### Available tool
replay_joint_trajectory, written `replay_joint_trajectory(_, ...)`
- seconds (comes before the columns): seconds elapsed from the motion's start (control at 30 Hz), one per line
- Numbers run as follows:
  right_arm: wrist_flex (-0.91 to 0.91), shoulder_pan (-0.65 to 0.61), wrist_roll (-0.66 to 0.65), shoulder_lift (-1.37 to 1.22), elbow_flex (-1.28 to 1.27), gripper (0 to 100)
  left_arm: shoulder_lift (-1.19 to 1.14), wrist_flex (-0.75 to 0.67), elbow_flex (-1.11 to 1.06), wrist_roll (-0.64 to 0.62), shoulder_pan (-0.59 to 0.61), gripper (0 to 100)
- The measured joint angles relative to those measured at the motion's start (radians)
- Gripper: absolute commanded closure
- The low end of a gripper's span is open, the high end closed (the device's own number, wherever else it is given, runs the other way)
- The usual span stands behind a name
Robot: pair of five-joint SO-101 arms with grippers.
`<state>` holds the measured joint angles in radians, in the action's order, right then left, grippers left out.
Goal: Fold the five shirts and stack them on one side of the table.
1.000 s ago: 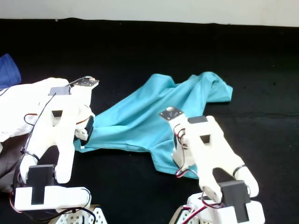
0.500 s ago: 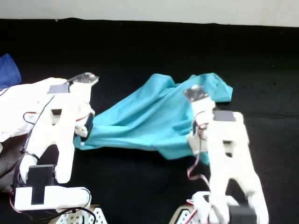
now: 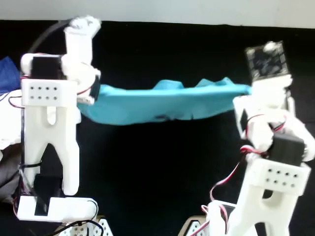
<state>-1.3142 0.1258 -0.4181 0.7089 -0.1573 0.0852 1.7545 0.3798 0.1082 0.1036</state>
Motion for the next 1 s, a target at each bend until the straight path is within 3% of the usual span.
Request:
replay_joint_trajectory(0.17,-0.095,0.011,0.0,-0.169,0.37,99.3,0.006,0.006,0.158,-0.107,-0.008,99)
replay_joint_trajectory(0.53,-0.235,0.026,0.0,-0.331,1.062,99.3,0.324,0.009,0.319,-0.124,-0.066,99)
replay_joint_trajectory(0.8,-0.238,0.032,0.0,-0.281,1.258,99.3,0.531,-0.028,0.319,-0.124,-0.049,99)
replay_joint_trajectory(1.0,-0.218,0.032,0.0,-0.241,1.297,99.3,0.551,-0.029,0.281,-0.123,-0.015,99)
